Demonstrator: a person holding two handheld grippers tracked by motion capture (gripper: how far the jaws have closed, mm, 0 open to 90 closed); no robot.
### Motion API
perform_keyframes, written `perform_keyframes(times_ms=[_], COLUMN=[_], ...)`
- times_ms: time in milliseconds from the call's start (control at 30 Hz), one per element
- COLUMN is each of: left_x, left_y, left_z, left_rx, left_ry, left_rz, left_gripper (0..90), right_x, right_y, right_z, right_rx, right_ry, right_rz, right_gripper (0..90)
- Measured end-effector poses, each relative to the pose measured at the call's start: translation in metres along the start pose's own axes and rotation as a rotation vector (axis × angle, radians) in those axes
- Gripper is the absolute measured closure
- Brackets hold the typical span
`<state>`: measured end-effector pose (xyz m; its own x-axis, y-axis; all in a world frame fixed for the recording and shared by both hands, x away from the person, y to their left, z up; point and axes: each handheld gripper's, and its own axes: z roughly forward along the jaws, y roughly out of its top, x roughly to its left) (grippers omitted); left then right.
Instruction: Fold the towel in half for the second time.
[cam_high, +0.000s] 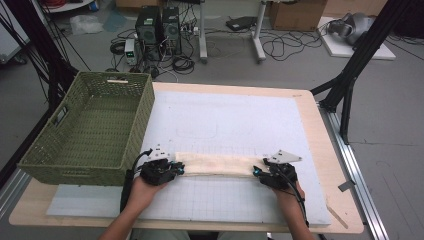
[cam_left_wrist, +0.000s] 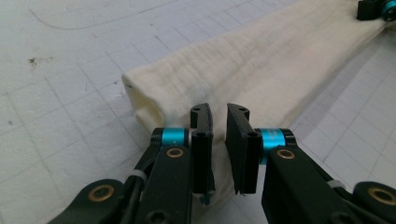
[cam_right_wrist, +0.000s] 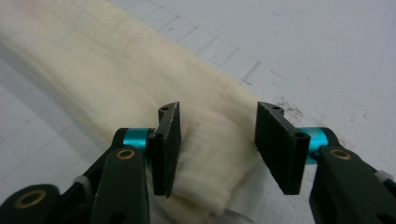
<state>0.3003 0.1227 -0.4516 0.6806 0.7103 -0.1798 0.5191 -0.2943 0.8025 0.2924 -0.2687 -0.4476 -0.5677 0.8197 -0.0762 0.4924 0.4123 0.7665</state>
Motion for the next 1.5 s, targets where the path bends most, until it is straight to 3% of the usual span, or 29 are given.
perform_keyframes(times_ms=[67,267,333,400,467,500,567,633,700,833,900,967,1000,1067,1167,1233,1500], left_x=[-0.001,-0.002,-0.002,-0.003,-0.003,-0.002,0.001,0.002,0.003,0.001,0.001,0.001,0.001,0.000,0.001,0.001,0.000], left_y=[0.000,-0.001,-0.001,0.005,0.007,0.013,0.017,0.018,0.016,0.010,0.008,0.006,0.006,0.006,0.006,0.005,0.005], left_z=[0.000,-0.001,-0.002,-0.005,-0.007,-0.012,-0.012,-0.010,-0.002,0.004,0.006,0.007,0.007,0.007,0.006,0.006,0.005], left_rx=[0.002,-0.001,-0.010,-0.057,-0.085,-0.139,-0.167,-0.167,-0.108,-0.042,-0.020,-0.006,-0.005,0.000,0.003,0.002,-0.003], left_ry=[0.009,0.010,0.002,-0.016,-0.017,-0.022,-0.027,-0.023,-0.018,0.004,0.014,0.022,0.025,0.032,0.037,0.042,0.047], left_rz=[0.012,0.017,0.017,0.017,0.020,0.016,0.011,0.006,0.013,0.025,0.032,0.032,0.032,0.037,0.037,0.035,0.039], left_gripper=[79.8,79.7,73.6,64.7,61.8,60.3,59.7,60.7,64.7,70.9,72.4,73.0,73.4,73.7,74.5,75.6,75.1], right_x=[-0.004,-0.004,-0.005,-0.004,-0.004,-0.004,-0.005,-0.005,-0.006,-0.009,-0.010,-0.008,-0.006,-0.002,-0.003,-0.008,-0.015], right_y=[-0.003,-0.004,-0.004,-0.003,-0.003,-0.003,-0.003,-0.003,-0.002,0.002,0.006,0.008,0.008,0.006,0.000,-0.003,-0.008], right_z=[-0.001,-0.001,-0.002,-0.003,-0.003,-0.003,-0.002,-0.002,-0.004,-0.014,-0.021,-0.023,-0.022,-0.013,-0.004,-0.006,-0.015], right_rx=[-0.002,-0.005,-0.009,-0.010,-0.016,-0.016,-0.012,-0.008,-0.012,-0.090,-0.144,-0.173,-0.151,-0.080,-0.016,-0.017,-0.033], right_ry=[0.006,-0.005,0.010,0.021,0.031,0.030,0.030,0.029,0.032,0.042,0.051,0.096,0.116,0.118,0.112,0.110,0.108], right_rz=[0.023,0.017,0.025,0.019,0.020,0.016,0.013,0.024,0.036,0.061,0.069,0.054,0.034,-0.002,-0.017,0.007,0.028], right_gripper=[47.2,45.0,44.1,43.2,42.7,42.5,41.5,40.0,38.9,40.5,48.4,64.1,70.2,73.2,72.0,70.5,63.0])
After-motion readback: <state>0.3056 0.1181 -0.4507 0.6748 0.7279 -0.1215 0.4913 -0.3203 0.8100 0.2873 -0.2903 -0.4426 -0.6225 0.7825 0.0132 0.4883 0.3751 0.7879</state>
